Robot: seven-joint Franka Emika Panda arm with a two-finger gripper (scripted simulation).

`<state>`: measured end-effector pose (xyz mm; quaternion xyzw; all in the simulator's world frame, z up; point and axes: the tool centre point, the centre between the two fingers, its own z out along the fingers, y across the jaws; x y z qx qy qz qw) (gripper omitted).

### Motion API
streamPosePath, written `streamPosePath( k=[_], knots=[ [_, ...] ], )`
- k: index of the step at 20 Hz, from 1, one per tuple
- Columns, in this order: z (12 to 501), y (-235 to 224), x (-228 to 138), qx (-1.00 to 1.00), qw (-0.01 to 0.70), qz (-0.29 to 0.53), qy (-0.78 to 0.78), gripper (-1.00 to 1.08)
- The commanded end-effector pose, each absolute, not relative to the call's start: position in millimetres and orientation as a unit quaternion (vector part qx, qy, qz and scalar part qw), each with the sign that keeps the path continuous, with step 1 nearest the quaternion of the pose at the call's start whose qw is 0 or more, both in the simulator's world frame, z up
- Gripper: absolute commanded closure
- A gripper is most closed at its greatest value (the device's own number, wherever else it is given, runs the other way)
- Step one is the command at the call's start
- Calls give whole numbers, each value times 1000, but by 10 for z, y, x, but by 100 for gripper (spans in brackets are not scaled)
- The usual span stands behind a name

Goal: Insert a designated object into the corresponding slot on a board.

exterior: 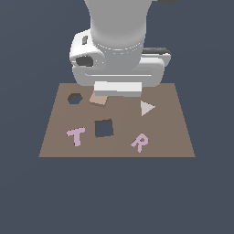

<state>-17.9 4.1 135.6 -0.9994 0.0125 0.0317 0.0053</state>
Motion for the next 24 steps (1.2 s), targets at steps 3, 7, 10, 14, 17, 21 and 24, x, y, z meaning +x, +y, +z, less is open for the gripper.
streamPosePath(
  k=[3,7,10,14,17,21,24],
  knots=[
    [1349,34,-183,-999,5,31,13,-92],
    [1295,-15,-212,-999,5,29,21,-92],
    [1219,-84,-254,-999,4,26,31,-92],
    [1070,-216,-338,-998,3,21,52,-92],
    [922,-344,-424,-997,2,15,72,-92],
    [733,-499,-534,-995,0,8,97,-92],
    [624,-584,-596,-994,0,4,111,-92]
  ],
)
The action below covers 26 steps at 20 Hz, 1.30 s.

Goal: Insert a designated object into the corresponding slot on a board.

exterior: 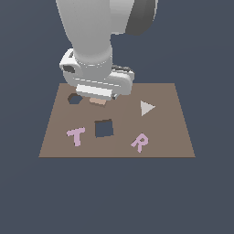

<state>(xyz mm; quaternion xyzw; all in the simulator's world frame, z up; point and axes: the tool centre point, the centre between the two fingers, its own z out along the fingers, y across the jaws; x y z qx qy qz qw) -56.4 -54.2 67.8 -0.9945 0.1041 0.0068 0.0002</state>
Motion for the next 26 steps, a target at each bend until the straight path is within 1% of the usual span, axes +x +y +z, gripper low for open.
streamPosePath(
  k=[1,7,17,26],
  knots=[
    [595,-606,-612,-993,0,3,115,-92],
    [490,-683,-670,-992,-1,-1,128,-92],
    [482,-672,-659,-992,0,0,127,-92],
    [299,-666,-659,-992,0,0,126,-92]
  ],
)
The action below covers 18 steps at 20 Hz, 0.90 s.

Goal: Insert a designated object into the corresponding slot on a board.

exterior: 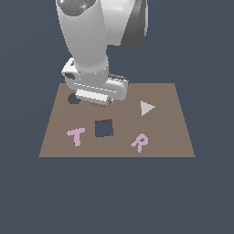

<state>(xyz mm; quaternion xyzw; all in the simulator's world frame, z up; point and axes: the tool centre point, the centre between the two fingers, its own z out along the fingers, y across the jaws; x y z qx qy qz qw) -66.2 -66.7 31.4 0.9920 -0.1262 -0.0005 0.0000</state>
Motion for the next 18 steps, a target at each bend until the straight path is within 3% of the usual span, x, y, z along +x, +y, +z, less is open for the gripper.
streamPosePath(
  k=[1,18],
  knots=[
    [299,-666,-659,992,0,0,-126,108],
    [314,-666,-595,993,0,0,-115,108]
  ],
)
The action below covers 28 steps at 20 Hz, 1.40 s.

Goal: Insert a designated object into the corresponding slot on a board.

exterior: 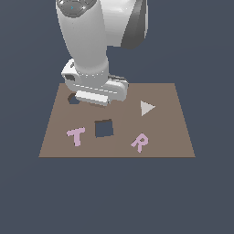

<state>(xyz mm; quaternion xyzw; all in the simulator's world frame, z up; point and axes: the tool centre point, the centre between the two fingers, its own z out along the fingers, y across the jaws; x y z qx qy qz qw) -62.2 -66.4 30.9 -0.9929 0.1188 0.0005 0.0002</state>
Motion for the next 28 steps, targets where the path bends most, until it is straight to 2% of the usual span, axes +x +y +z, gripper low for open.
streamPosePath(
  k=[1,19,28],
  knots=[
    [316,-667,-571,-994,0,0,111,108],
    [390,-549,277,-1000,0,0,-30,108],
    [407,-464,498,-998,0,0,-68,108]
  ],
)
